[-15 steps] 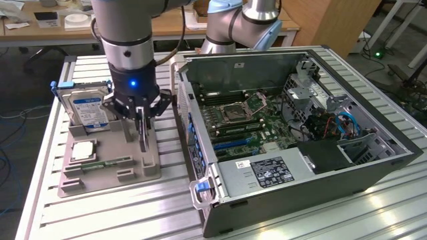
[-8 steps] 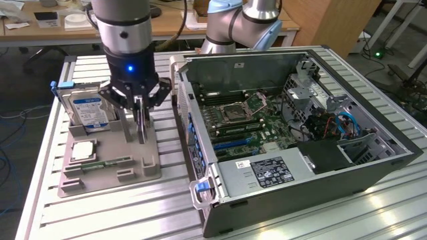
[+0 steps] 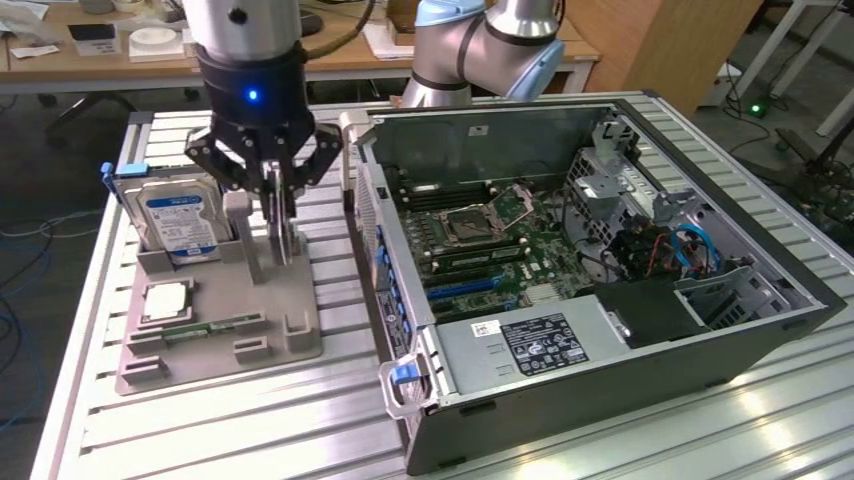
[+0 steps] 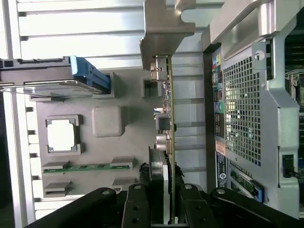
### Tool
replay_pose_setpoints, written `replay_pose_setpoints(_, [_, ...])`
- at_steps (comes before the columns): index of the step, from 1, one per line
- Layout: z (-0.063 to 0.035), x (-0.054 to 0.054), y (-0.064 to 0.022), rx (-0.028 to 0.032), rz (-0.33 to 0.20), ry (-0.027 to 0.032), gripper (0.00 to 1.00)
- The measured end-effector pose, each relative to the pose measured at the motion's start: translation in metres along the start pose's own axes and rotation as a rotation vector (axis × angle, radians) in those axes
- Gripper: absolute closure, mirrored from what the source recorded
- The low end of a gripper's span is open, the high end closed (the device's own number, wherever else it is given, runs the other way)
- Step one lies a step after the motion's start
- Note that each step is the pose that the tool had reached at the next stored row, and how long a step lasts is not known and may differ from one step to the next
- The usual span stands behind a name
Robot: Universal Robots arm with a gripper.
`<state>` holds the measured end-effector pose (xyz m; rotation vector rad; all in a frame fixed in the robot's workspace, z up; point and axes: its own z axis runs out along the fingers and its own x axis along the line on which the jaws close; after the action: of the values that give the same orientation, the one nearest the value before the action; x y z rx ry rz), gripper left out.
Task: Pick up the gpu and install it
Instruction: 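Pick up the gpu and move the gpu toward the slot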
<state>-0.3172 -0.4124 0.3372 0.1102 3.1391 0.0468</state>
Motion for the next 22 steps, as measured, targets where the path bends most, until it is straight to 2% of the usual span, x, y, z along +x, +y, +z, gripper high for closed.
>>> replay_pose_setpoints(12, [-0.0486, 0.0, 0.0014, -0.0038, 0.0, 0.0003, 0.72])
replay_pose_setpoints(22, [-0.0771, 0.0, 0.0023, -0.0042, 0.0, 0.0003, 0.72])
